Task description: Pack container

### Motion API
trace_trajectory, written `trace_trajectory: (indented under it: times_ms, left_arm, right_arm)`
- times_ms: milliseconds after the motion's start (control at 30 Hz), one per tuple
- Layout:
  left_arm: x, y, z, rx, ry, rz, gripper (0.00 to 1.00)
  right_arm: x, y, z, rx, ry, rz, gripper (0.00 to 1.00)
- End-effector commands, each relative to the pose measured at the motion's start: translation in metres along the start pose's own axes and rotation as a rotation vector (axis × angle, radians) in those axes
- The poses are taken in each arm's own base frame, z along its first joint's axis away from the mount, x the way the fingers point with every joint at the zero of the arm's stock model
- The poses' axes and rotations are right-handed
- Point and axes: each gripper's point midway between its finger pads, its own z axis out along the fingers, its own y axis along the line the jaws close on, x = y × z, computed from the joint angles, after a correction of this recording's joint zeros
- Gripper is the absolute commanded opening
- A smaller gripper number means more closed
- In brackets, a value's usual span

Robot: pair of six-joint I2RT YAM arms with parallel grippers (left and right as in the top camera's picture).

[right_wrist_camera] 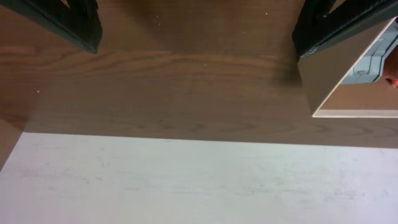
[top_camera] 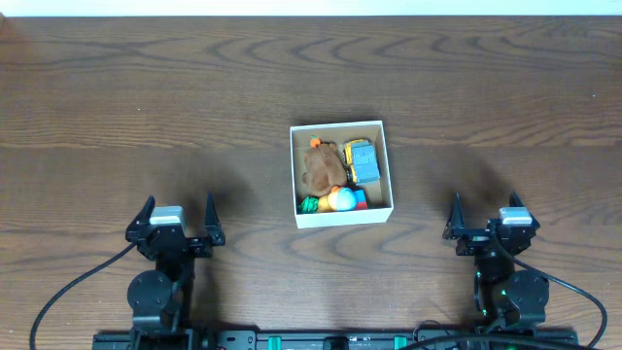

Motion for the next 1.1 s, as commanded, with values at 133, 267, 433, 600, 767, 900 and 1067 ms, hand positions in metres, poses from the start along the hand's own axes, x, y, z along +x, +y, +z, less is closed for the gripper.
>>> trace_trajectory:
  times_ms: [133,267,433,600,767,900,1067]
  left_arm:
    - [0.009,0.003,0.006,-0.02,-0.055,0.091,0.98]
    - [0.018,0.006,0.006,-0.034,-0.017,0.123,0.98]
    - [0.038,0.006,0.005,-0.031,0.066,0.09,0.98]
    - [0.038,0.006,0.005,-0.029,0.066,0.09,0.98]
    - [0.038,0.006,0.005,-0.03,0.066,0.09,0.98]
    - [0.039,0.006,0.006,-0.03,0.068,0.09,0.98]
    - [0.039,0.006,0.006,-0.03,0.068,0.09,0.98]
  right_arm:
    - [0.0,-0.002,0.0,0.009,0.0,-0.014,0.99]
    - [0.0,-0.002,0.0,0.009,0.0,-0.014,0.99]
    - [0.0,-0.002,0.0,0.009,0.0,-0.014,0.99]
    - [0.0,-0.002,0.0,0.009,0.0,-0.014,0.99]
    - [0.0,-0.002,0.0,0.009,0.0,-0.014,0.99]
    - [0.0,-0.002,0.0,0.009,0.0,-0.014,0.99]
    - [0.0,-0.002,0.0,0.009,0.0,-0.014,0.99]
